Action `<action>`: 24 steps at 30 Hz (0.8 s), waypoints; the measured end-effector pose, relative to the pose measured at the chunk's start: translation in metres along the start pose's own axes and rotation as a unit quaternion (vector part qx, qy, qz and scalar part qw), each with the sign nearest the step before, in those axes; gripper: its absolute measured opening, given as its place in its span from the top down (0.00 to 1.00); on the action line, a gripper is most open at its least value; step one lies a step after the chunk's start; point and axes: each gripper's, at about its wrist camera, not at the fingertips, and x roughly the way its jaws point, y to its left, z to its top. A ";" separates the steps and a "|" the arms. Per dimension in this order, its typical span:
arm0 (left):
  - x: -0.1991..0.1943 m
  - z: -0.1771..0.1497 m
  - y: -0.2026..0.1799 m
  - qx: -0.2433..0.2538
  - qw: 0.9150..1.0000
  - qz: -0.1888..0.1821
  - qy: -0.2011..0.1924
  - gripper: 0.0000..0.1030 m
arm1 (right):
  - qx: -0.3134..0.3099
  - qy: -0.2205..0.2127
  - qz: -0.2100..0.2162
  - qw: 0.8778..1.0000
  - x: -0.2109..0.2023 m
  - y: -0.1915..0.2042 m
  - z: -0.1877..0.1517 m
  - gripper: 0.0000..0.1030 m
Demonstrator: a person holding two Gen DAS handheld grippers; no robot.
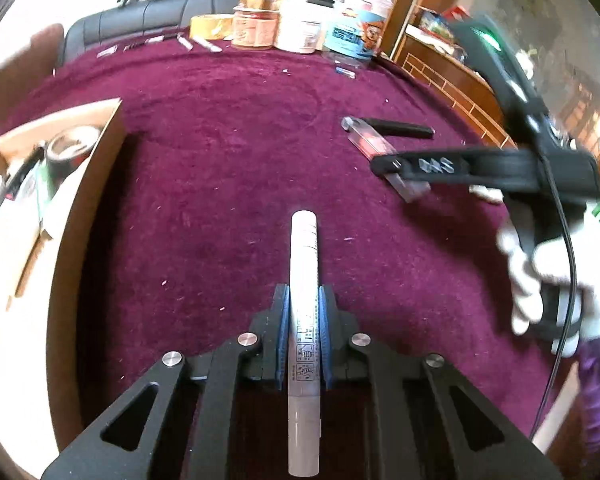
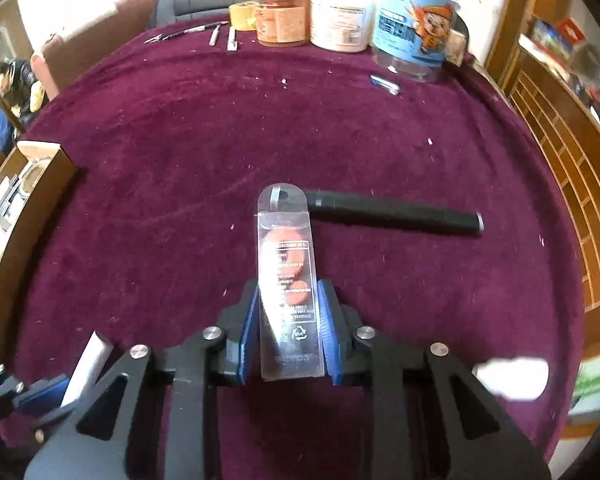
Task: Organize rigid objects
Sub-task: 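Grasp clear red-item package with right tool while left tool carries marker to box, then open left tool to drop marker in box while right tool releases package there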
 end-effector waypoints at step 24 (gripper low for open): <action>-0.120 -0.051 0.190 -0.191 0.980 0.011 -0.060 0.89 | 0.035 0.016 0.252 0.967 -0.053 0.190 -0.040 0.75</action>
